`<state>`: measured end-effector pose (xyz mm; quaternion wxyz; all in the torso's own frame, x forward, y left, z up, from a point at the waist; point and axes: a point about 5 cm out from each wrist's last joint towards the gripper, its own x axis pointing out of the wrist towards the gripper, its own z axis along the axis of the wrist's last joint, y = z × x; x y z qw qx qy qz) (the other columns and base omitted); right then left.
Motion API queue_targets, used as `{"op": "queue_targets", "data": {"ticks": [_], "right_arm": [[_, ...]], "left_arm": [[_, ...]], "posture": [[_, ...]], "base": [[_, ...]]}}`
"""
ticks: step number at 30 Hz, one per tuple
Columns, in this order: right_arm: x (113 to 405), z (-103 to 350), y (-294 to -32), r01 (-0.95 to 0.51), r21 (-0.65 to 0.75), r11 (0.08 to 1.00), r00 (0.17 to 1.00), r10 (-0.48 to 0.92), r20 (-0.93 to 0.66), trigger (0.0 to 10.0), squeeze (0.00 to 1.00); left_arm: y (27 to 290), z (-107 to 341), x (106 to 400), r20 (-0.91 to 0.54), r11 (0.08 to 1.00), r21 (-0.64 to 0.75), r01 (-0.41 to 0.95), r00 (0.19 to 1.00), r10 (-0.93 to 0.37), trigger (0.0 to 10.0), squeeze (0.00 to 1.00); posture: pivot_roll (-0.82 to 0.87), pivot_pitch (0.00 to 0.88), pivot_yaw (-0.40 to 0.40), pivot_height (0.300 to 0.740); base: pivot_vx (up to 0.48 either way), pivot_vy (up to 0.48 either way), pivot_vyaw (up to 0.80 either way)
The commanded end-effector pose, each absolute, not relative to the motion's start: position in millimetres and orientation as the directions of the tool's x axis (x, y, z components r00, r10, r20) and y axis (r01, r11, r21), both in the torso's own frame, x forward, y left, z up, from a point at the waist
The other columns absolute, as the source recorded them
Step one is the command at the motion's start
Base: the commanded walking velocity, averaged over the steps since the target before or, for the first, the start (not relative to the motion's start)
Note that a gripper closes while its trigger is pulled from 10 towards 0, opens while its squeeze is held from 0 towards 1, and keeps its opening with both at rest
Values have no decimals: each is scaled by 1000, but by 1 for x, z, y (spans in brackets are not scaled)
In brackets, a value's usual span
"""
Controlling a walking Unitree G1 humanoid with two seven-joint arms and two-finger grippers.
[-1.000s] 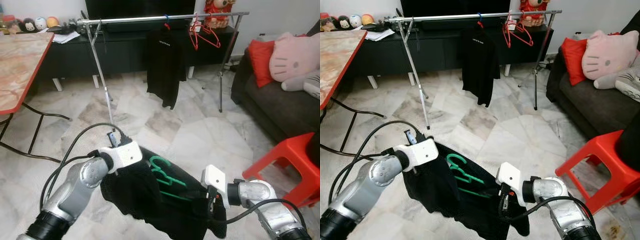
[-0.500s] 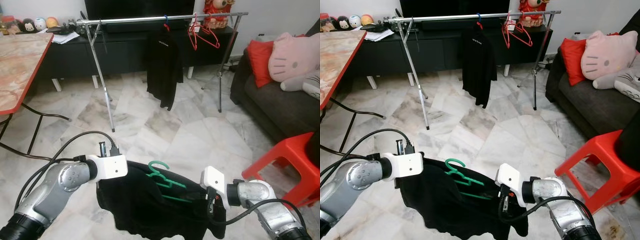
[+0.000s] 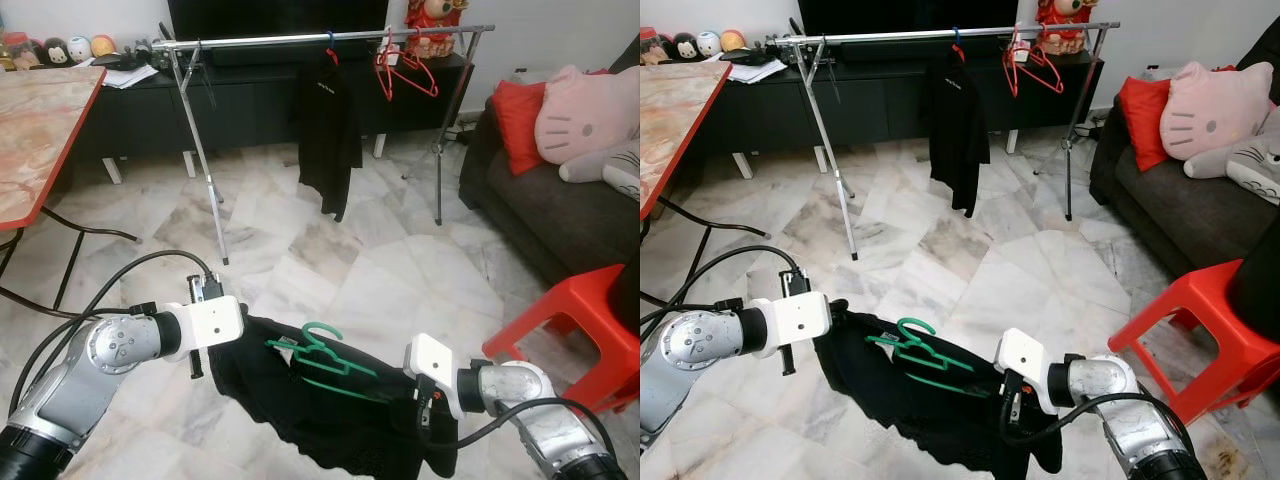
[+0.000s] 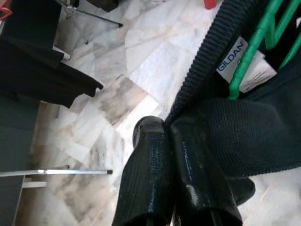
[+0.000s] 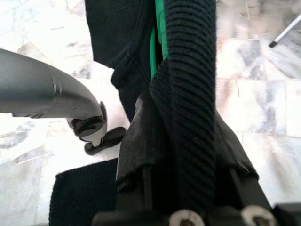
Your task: Hang hanger
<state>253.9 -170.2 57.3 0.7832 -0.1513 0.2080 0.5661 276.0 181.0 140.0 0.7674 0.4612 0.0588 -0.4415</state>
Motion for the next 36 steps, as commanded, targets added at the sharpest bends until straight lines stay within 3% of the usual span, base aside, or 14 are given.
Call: {"op": "queue_targets", "data": {"ticks": [1, 3, 9, 13, 18, 24, 26, 27, 28, 36], "right_arm": [[252, 61, -177, -950, 6, 314, 268, 823, -501, 0, 0], [247, 58, -174, -960, 31, 278, 225, 833, -506, 0, 0], [238, 55, -166, -971, 71, 226, 163, 855, -493, 0, 0], [238, 56, -165, -971, 68, 230, 169, 857, -488, 0, 0], [240, 58, -165, -970, 63, 234, 175, 857, -485, 0, 0], [239, 60, -160, -973, 67, 223, 166, 866, -471, 0, 0], [239, 60, -160, -973, 67, 221, 165, 868, -468, 0, 0], [239, 61, -161, -973, 66, 222, 166, 868, -467, 0, 0], [239, 61, -161, -973, 66, 223, 167, 868, -467, 0, 0], [241, 64, -160, -973, 63, 220, 167, 872, -460, 0, 0]], "left_arm": [[188, 141, 283, -484, 227, 675, 702, 653, -582, 10000, 0], [171, 147, 288, -365, 337, 669, 662, 688, -627, 10000, 0], [159, 159, 298, -225, 472, 638, 608, 734, -640, 10000, 0], [160, 157, 297, -246, 458, 638, 619, 728, -640, 10000, 0], [164, 142, 292, -362, 339, 676, 654, 695, -621, 10000, 0], [152, 130, 283, -410, 305, 612, 730, 622, -667, 10000, 0], [150, 125, 279, -430, 293, 585, 756, 596, -678, 10000, 180], [150, 123, 278, -435, 297, 576, 762, 592, -678, 10000, 812], [150, 122, 277, -437, 298, 572, 764, 591, -677, 10000, 1000], [153, 123, 278, -439, 317, 558, 767, 596, -672, 10000, 1000]], "posture": [[-4, 0, -56, 740], [-9, 0, -56, 740], [-6, 0, -55, 740], [-5, 0, -52, 740], [-4, 0, -52, 740], [-4, 0, -52, 740], [-8, 0, -51, 740], [-7, 0, -51, 740], [-7, 0, -51, 740], [-5, 0, -51, 740]], "base": [[0, 0, 0], [0, 0, 0], [0, 0, 0], [0, 0, 0], [0, 0, 0], [0, 0, 0], [0, 0, 0], [0, 0, 0], [0, 0, 0], [0, 0, 0]]}}
